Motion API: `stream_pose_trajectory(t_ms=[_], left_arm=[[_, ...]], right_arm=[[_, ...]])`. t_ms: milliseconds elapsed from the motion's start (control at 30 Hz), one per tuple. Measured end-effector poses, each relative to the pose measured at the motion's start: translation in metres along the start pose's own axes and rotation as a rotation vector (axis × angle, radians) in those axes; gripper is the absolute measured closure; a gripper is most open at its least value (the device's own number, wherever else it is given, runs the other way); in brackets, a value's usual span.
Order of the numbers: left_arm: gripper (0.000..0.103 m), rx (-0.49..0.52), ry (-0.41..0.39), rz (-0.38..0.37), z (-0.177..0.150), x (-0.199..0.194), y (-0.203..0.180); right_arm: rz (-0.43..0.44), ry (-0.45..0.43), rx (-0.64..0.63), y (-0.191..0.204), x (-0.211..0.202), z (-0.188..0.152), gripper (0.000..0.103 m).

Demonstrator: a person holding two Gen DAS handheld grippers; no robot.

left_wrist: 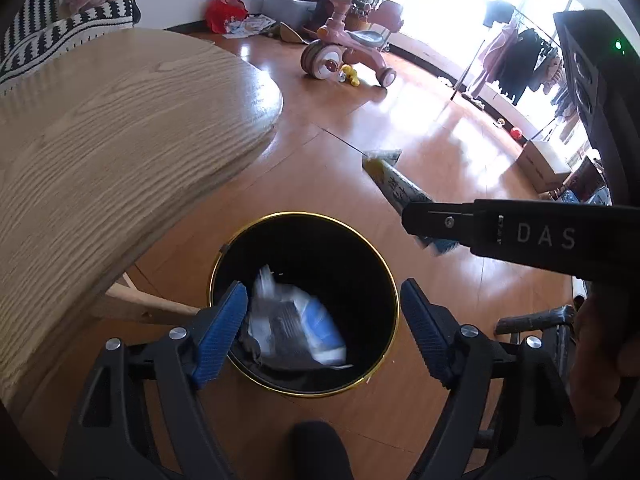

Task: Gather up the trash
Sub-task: 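Open both tools over the black bin to drop the bag and wrapper, then grasp the yellow-green snack bag with the left tool while the right tool grasps a silver strip wrapper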

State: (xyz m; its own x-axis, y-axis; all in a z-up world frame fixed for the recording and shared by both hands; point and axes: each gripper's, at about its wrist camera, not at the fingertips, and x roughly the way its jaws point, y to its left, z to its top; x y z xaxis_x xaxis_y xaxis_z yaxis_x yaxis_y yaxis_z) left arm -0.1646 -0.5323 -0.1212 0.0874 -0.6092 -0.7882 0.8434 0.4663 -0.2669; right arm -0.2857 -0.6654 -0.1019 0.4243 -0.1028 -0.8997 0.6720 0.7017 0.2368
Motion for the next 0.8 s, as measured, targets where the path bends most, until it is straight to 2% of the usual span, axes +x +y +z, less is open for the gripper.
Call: stream_pose_trajectory(t_ms=[33,100,300,467,600,700,800], left_arm=[[0.025,0.000,0.004,-0.001,0.001,0.000,0.000],[0.022,-0.003,0.003,0.001,0.001,-0.002,0.001],[0.021,-0.021,-0.015,0.008,0.002,-0.016,0.009],[0.015,0.000,-0.060,0.041,0.001,-0.056,0.025],[0.013,0.006,-0.099,0.099,-0.006,-0.102,0.054],[0.012,-0.009,-0.131,0.161,-0.014,-0.142,0.089],[0.012,-0.050,-0.162,0.247,-0.028,-0.183,0.137]], right_arm=[[0.003,-0.006,0.004,0.000,-0.001,0.000,0.055],[0.011,-0.017,0.006,0.000,-0.003,0.000,0.047],[0.010,-0.028,-0.004,0.010,-0.005,-0.001,0.047],[0.018,-0.061,-0.018,0.025,-0.013,0.002,0.044],[0.055,-0.105,-0.085,0.069,-0.025,0.004,0.039],[0.091,-0.132,-0.161,0.113,-0.030,0.003,0.034],[0.125,-0.147,-0.226,0.157,-0.031,0.001,0.034]])
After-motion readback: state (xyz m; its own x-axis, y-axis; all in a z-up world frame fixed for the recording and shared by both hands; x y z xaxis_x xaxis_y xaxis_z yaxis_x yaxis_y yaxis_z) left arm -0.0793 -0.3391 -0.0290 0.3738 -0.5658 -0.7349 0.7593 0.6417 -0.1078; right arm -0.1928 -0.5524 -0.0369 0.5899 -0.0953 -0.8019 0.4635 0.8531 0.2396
